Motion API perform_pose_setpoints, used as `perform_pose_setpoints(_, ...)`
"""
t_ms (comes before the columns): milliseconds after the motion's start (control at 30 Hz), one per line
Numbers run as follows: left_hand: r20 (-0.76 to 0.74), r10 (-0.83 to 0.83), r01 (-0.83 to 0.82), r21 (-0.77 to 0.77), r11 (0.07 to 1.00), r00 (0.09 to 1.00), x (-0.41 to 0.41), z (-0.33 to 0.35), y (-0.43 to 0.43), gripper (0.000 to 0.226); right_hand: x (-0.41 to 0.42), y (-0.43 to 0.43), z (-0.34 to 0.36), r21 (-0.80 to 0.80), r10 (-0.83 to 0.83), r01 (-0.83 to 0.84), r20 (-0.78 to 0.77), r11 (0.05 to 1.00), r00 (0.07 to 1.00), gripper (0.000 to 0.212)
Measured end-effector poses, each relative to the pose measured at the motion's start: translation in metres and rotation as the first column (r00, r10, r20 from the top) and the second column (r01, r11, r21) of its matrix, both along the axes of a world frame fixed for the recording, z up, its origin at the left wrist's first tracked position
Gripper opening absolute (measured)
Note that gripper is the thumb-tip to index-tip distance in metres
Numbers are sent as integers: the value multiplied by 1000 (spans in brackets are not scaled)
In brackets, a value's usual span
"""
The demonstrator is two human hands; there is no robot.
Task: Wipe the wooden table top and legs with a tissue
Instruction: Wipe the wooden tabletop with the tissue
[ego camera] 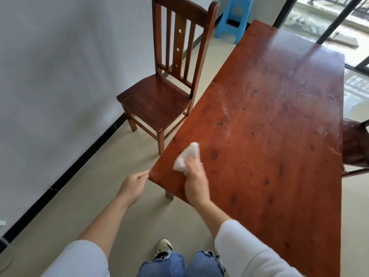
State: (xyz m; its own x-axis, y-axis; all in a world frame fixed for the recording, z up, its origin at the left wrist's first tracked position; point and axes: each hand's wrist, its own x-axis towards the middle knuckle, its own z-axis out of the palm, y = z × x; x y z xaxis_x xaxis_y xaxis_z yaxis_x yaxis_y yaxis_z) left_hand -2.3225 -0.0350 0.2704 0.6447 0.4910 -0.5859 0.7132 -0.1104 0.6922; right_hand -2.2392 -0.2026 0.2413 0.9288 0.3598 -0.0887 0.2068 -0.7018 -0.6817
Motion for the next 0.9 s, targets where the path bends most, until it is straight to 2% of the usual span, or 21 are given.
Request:
perform_pose_setpoints(33,-9,38,-39,-76,996,999,2,2,4,36,-20,12,-6,33,166,-167,40,985,985,42)
perform_pose_setpoints(100,-73,85,-97,-193,976,994,3,7,12,54,-57,33,-8,146,404,-397,-18,906,915,45)
perform_pose_setpoints(133,-99,78,-98,-215,972,992,3,10,16,62,-70,40,-5,191,478,-456,-90,869,874,47)
perform_pose_setpoints(200,-96,88,-107,-219,970,991,6,14,22,64,-82,44,2,207,536,-498,-232,842,811,46)
perform_pose_setpoints(267,-65,124,-132,-146,980,990,12,14,28,58,-74,42,9,255,428,-359,-315,898,847,44)
perform_pose_setpoints(333,-47,127,-131,-73,989,991,19,17,29,55,-53,35,27,344,269,-144,-350,928,897,46)
perform_pose_setpoints(400,-59,70,-72,-25,997,996,29,19,22,52,-20,19,45,435,114,61,-364,898,925,45)
perform_pose_setpoints(500,-82,-93,97,57,994,992,47,19,-1,53,40,-17,70,469,-103,291,-385,834,917,26)
perform_pose_setpoints(600,-119,-210,226,147,963,970,68,15,-23,55,96,-62,77,410,-350,480,-353,775,867,26)
perform_pose_setpoints(733,-151,-291,318,214,923,945,99,8,-30,56,149,-113,66,324,-646,675,-207,663,735,31)
perform_pose_setpoints(833,-175,-308,346,255,903,935,120,5,-29,52,173,-135,38,63,-715,726,-132,685,687,40)
perform_pose_setpoints(900,-172,-288,329,301,895,942,127,6,-26,48,181,-130,17,-91,-682,675,-87,732,727,49)
